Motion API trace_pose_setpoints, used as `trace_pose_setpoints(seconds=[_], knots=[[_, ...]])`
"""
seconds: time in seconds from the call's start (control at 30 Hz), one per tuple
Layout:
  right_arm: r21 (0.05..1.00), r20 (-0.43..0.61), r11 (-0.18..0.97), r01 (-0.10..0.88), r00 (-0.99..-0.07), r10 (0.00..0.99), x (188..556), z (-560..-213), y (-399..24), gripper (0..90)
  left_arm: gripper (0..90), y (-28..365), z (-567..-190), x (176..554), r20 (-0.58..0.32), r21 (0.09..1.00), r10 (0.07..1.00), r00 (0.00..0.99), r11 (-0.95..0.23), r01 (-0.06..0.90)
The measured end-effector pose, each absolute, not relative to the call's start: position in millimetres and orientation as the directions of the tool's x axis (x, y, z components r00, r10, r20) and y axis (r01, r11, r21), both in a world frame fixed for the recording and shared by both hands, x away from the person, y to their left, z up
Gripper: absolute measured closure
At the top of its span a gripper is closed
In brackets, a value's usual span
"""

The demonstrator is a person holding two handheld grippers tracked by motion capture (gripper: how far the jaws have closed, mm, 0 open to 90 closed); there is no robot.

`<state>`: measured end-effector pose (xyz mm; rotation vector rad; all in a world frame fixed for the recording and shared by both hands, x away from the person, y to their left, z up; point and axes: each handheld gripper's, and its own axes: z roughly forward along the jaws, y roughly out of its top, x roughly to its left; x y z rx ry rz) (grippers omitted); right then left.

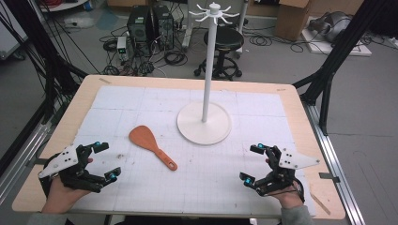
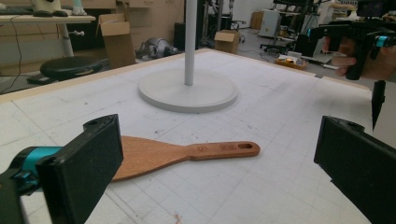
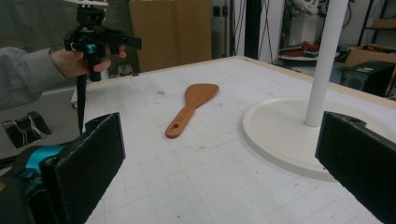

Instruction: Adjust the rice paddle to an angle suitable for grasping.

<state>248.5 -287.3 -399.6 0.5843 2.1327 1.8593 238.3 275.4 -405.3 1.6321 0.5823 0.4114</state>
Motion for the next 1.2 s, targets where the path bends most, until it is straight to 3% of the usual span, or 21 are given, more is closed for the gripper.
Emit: trace_pose_setpoints(seconds=[0.5, 0.53, 0.73, 1.0, 1.03, 1.07, 1.2], knots=[[0.983, 0.080, 0.111, 0.147, -0.884, 0.462, 248, -401, -287, 0.0, 1.8, 273, -403, 239, -0.035, 0.987, 0.588, 0.808, -0.106, 0.119], [0.983, 0.077, 0.112, 0.144, -0.883, 0.463, 248, -401, -287, 0.0, 4.6, 273, -402, 239, -0.030, 0.986, 0.582, 0.813, -0.114, 0.118], [0.982, 0.080, 0.116, 0.150, -0.883, 0.463, 249, -402, -287, 0.0, 44.7, 275, -397, 236, -0.016, 0.985, 0.556, 0.831, -0.135, 0.109], [0.982, 0.077, 0.117, 0.146, -0.884, 0.461, 250, -402, -286, 0.0, 83.4, 278, -394, 237, -0.013, 0.984, 0.606, 0.795, -0.133, 0.118], [0.982, 0.076, 0.120, 0.147, -0.884, 0.461, 250, -402, -285, 0.0, 83.4, 279, -397, 236, -0.008, 0.984, 0.608, 0.794, -0.136, 0.114], [0.981, 0.079, 0.121, 0.150, -0.887, 0.455, 250, -402, -285, 0.0, 89.7, 283, -400, 238, -0.018, 0.982, 0.601, 0.799, -0.137, 0.126], [0.981, 0.070, 0.131, 0.140, -0.897, 0.437, 250, -402, -283, 0.0, 89.8, 285, -399, 239, -0.031, 0.983, 0.594, 0.804, -0.126, 0.131]])
